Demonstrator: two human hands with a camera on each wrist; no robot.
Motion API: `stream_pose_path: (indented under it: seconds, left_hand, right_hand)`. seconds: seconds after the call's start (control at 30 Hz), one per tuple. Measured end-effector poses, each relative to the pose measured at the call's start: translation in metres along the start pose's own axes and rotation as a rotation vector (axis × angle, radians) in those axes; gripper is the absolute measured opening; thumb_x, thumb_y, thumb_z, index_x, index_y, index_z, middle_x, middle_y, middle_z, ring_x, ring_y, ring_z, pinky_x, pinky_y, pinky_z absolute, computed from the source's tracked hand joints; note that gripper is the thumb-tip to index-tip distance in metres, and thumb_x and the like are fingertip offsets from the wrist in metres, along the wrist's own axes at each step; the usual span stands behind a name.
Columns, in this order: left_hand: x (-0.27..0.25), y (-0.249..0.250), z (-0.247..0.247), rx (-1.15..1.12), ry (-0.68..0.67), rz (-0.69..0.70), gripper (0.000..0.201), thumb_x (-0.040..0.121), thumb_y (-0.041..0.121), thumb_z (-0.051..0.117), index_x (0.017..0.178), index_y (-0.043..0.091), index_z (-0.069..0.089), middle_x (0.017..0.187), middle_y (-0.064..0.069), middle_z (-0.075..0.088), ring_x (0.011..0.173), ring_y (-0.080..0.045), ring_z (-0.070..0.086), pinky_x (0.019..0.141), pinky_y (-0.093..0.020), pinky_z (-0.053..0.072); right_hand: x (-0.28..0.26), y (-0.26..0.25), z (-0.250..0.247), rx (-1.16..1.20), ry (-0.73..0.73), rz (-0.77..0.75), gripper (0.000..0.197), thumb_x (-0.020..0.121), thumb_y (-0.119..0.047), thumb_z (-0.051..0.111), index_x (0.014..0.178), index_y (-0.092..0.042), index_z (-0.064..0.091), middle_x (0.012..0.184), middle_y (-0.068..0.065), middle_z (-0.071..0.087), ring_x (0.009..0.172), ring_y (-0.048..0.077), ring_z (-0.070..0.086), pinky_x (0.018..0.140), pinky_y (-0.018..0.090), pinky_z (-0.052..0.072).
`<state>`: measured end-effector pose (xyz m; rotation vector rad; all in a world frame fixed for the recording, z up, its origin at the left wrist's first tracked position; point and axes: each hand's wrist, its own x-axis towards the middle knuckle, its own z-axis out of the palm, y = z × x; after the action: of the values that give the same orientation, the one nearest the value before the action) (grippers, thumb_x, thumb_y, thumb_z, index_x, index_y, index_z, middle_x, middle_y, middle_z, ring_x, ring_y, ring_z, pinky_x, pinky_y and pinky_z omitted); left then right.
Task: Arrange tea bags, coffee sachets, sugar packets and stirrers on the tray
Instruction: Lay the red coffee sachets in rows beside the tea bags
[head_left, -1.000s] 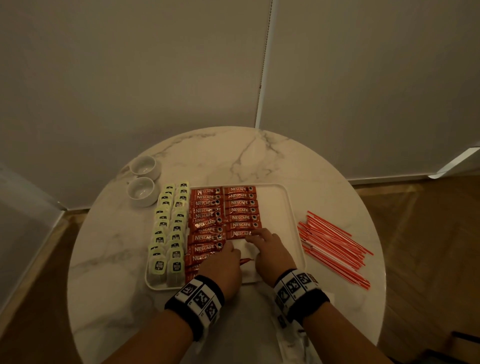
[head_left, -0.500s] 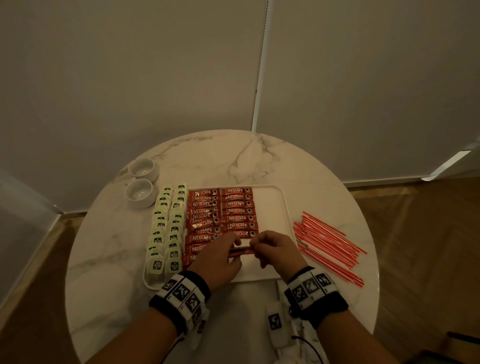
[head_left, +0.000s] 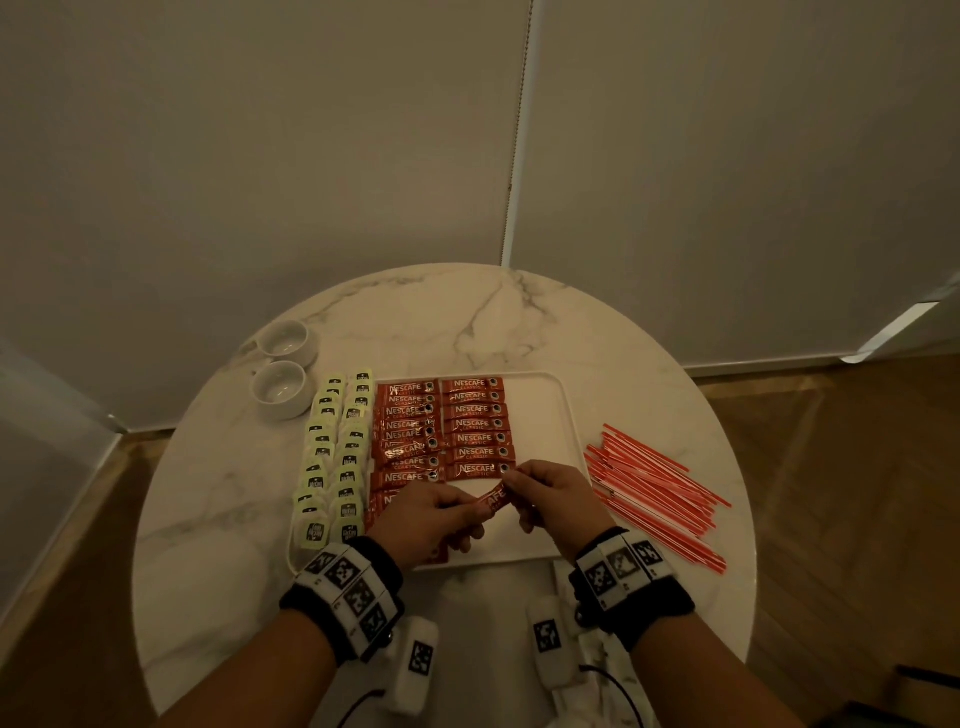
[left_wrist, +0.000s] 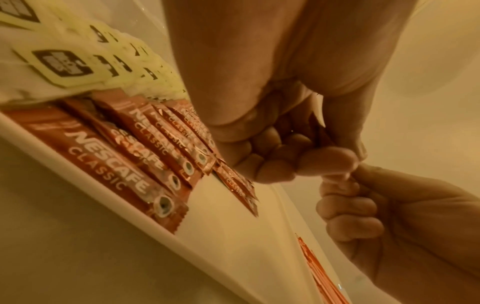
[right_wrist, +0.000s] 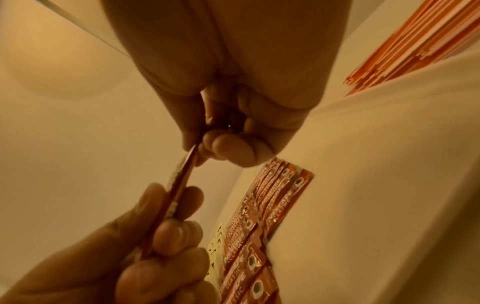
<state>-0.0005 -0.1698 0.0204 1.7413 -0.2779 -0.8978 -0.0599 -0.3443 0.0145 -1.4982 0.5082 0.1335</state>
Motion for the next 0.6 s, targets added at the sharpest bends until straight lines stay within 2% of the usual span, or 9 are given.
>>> stream_pose_path:
  seconds: [0.17, 0.27, 0.33, 0.4, 0.5, 0.6]
  left_hand:
    - [0.005, -0.003, -0.003, -0.051, 0.030, -0.021, 0.011, 0.089, 0.016, 0.063, 0.086, 0.011, 0.072, 0.073, -0.004, 0.072, 0.060, -0.013, 0.060, 0.063, -0.027, 0.050]
    - [0.007, -0.003, 0.000, 0.005, 0.035, -0.036, 0.011, 0.091, 0.014, 0.060, 0.088, 0.011, 0.071, 0.074, -0.004, 0.072, 0.059, -0.011, 0.060, 0.064, -0.029, 0.050]
    - [0.008, -0.004, 0.004, 0.051, 0.025, -0.044, 0.010, 0.091, 0.015, 0.060, 0.088, 0.014, 0.070, 0.072, -0.002, 0.071, 0.059, -0.010, 0.058, 0.060, -0.029, 0.048]
    - [0.007, -0.006, 0.007, 0.092, 0.024, -0.049, 0.010, 0.091, 0.017, 0.060, 0.088, 0.016, 0.070, 0.069, 0.000, 0.069, 0.057, -0.010, 0.056, 0.055, -0.029, 0.046]
    - [0.007, -0.008, 0.009, 0.113, 0.012, -0.052, 0.010, 0.091, 0.016, 0.060, 0.087, 0.016, 0.070, 0.069, 0.001, 0.069, 0.057, -0.009, 0.057, 0.056, -0.030, 0.045]
    - [0.008, -0.008, 0.009, 0.100, 0.020, -0.065, 0.011, 0.091, 0.016, 0.060, 0.086, 0.016, 0.069, 0.070, 0.000, 0.070, 0.058, -0.011, 0.057, 0.057, -0.032, 0.046]
  right_hand:
    - [0.003, 0.008, 0.002, 0.148, 0.096, 0.093, 0.022, 0.094, -0.015, 0.057, 0.087, 0.004, 0.065, 0.063, 0.006, 0.053, 0.052, 0.016, 0.046, 0.049, 0.028, 0.043]
    - [0.003, 0.012, 0.000, 0.184, 0.120, 0.120, 0.020, 0.091, -0.017, 0.061, 0.094, 0.003, 0.066, 0.069, 0.007, 0.057, 0.055, 0.015, 0.049, 0.047, 0.027, 0.043]
    - [0.003, 0.012, -0.002, 0.093, 0.054, 0.117, 0.017, 0.086, -0.020, 0.067, 0.093, -0.004, 0.067, 0.072, 0.004, 0.062, 0.059, 0.014, 0.054, 0.049, 0.027, 0.046]
    - [0.003, 0.011, -0.003, -0.057, -0.006, 0.096, 0.011, 0.083, -0.015, 0.070, 0.088, -0.006, 0.067, 0.072, 0.004, 0.064, 0.060, 0.015, 0.057, 0.052, 0.027, 0.049]
    - [0.006, 0.011, -0.005, -0.113, 0.045, 0.064, 0.004, 0.085, -0.007, 0.067, 0.085, -0.003, 0.065, 0.068, 0.008, 0.062, 0.055, 0.016, 0.057, 0.054, 0.031, 0.052]
    - [0.009, 0.011, -0.008, -0.123, 0.099, 0.056, 0.008, 0.087, -0.009, 0.065, 0.093, -0.005, 0.063, 0.068, 0.010, 0.063, 0.055, 0.019, 0.060, 0.056, 0.035, 0.055]
